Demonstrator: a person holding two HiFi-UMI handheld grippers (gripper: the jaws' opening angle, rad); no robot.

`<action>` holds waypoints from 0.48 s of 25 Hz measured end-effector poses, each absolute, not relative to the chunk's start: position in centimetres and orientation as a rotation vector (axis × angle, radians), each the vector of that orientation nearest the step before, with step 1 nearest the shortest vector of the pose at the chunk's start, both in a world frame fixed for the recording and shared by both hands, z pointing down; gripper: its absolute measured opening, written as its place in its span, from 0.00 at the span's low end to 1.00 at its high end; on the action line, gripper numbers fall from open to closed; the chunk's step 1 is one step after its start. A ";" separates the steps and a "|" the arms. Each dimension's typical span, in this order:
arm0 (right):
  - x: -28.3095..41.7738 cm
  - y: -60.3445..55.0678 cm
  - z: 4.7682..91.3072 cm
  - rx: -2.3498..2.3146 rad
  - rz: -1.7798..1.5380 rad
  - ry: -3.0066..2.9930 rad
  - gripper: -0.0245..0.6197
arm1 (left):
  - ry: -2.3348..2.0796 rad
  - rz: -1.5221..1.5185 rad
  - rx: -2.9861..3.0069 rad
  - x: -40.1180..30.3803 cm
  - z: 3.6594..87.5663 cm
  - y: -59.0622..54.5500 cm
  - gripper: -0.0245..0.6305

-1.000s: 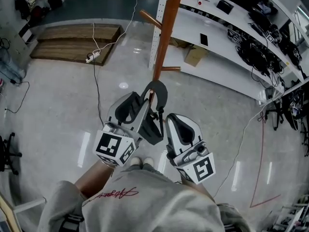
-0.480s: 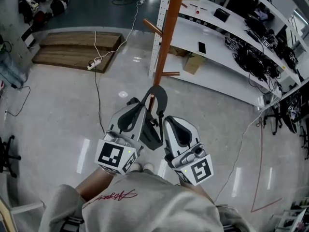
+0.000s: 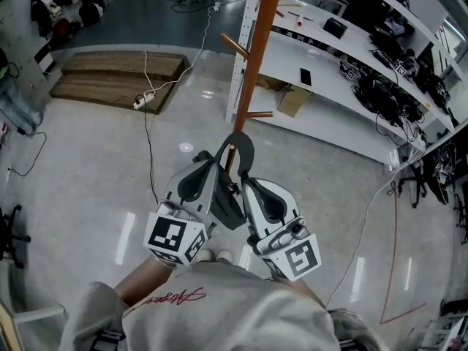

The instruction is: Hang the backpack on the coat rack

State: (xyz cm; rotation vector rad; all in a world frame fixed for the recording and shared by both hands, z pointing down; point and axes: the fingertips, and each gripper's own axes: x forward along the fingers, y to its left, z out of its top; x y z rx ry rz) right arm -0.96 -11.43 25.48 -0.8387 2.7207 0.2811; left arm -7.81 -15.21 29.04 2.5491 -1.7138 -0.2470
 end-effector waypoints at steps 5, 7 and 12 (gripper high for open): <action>-1.2 -11.6 25.7 -0.837 0.285 2.738 0.07 | -1.706 -0.244 2.538 -7.7 29.2 -15.5 0.07; -1.1 -11.7 25.8 -0.840 0.281 2.739 0.07 | -1.699 -0.241 2.537 -7.6 29.4 -15.6 0.06; -1.2 -12.1 25.9 -0.846 0.271 2.739 0.07 | -1.669 -0.254 2.504 -7.8 29.9 -16.1 0.06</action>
